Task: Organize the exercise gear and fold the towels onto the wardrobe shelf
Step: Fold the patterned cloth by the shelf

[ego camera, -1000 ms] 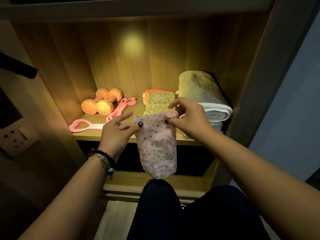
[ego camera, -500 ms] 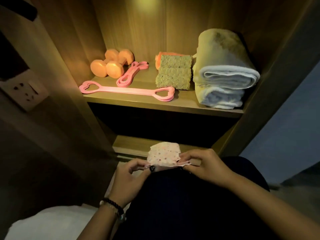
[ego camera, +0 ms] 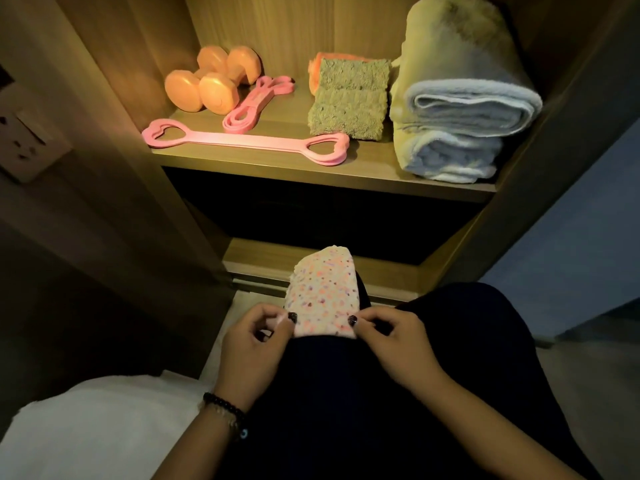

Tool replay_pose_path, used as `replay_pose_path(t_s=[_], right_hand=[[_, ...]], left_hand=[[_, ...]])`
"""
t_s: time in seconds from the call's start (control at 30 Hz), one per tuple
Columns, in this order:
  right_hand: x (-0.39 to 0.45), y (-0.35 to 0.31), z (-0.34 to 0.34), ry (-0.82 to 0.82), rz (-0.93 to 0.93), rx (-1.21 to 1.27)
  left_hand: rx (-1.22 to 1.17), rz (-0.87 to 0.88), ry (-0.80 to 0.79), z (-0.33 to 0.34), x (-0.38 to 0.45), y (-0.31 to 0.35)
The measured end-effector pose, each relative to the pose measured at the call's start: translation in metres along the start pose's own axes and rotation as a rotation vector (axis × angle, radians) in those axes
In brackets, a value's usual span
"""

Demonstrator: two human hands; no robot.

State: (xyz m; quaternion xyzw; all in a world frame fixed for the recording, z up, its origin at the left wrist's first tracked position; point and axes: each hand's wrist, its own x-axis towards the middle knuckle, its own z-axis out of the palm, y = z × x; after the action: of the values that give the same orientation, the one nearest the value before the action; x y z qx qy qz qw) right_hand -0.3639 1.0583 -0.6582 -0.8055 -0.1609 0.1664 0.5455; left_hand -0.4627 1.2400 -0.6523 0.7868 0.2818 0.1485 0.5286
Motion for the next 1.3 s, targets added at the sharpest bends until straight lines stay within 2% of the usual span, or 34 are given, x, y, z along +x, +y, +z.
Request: replay_pose_path(t_s=[0.1, 0.2, 0.3, 0.33, 0.4, 0.57, 0.7, 0.87, 1.0, 1.1, 1.2, 1.27, 1.3], right_hand=[[-0.001, 0.001, 0.010, 0.066, -0.004, -0.079], [-0.002, 0.002, 0.010, 0.098, -0.256, -0.327], [-0.003, 0.003, 0.004, 0.017, -0.597, -0.556], [-0.004, 0.003, 0.002, -0.021, -0.650, -0.585], [-0.006, 0.002, 0.000, -0.071, -0.622, -0.557], [-0.001, 0.001, 0.005, -0.158, -0.470, -0.540], [0.008, -0.002, 0.006, -0.134, -0.455, -0.543], [0.011, -0.001, 0.001, -0.169, -0.352, -0.351], [0.011, -0.002, 0.003, -0.152, -0.219, -0.171], [0.015, -0.004, 0.008, -0.113, -0.166, -0.170], [0.015, -0.001, 0.010, -0.046, -0.245, -0.340], [0.013, 0.002, 0.008, 0.016, -0.416, -0.484], [0.012, 0.002, 0.007, 0.010, -0.496, -0.529]], left_hand=[[0.104, 0.033, 0.035, 0.003, 0.004, 0.006], [0.279, 0.168, 0.026, 0.001, 0.005, 0.008], [0.446, 0.429, -0.060, -0.007, 0.010, 0.004], [0.494, 0.500, -0.112, -0.011, 0.012, 0.001], [0.505, 0.548, -0.177, -0.018, 0.012, -0.002], [0.436, 0.499, -0.203, -0.019, 0.014, -0.001], [0.393, 0.498, -0.184, -0.012, 0.020, 0.000], [0.147, 0.333, -0.180, -0.017, 0.010, 0.006], [0.126, 0.212, -0.189, -0.016, 0.009, 0.007], [0.101, 0.067, -0.154, -0.009, 0.012, 0.009], [0.109, -0.039, -0.099, -0.002, 0.017, 0.010], [0.201, -0.030, -0.056, 0.000, 0.018, 0.010], [0.256, 0.027, -0.022, 0.000, 0.018, 0.010]])
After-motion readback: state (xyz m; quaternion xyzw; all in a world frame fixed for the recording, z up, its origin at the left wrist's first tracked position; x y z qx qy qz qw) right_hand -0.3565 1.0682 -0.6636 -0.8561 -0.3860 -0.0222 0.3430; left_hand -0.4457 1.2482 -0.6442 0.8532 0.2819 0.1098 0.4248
